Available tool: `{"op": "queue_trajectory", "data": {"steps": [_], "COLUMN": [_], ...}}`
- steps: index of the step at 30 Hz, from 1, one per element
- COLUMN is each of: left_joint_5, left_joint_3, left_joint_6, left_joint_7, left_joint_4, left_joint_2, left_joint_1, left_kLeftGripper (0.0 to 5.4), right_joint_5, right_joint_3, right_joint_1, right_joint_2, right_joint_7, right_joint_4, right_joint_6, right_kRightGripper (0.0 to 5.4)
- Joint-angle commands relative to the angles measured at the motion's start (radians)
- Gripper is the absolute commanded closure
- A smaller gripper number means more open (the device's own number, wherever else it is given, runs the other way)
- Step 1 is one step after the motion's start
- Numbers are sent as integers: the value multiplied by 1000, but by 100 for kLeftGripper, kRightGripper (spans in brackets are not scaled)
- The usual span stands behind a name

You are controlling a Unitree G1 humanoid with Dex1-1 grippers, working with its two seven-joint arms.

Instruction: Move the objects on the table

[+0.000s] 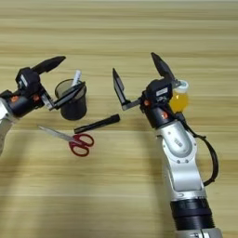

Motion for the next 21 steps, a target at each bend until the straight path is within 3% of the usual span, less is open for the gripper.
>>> {"op": "queue_trajectory", "data": {"steps": [1,4,11,21], "left_joint_5": [49,79,114,95], "left_joint_3": [-12,-33,-55,-37], "left_joint_6": [-33,-60,-124,-154], "left_joint_7": [9,5,6,26], "left_joint_4": [116,216,369,347], "left_joint_2": [11,3,-19,-51], "left_joint_1": [-16,-27,-59,-53], "left_kLeftGripper": [35,6,2,2], "right_joint_5": [0,1,-3,-5], "right_joint_3": [9,10,12,15], "right_joint_1": [9,11,15,17], "right_joint_2": [3,3,5,6], "right_joint_7": [8,8,7,9], "right_joint_4": [7,4,-1,12], "right_joint_6": [20,23,28,30], "right_kRightGripper": [0,0,0,0]}}
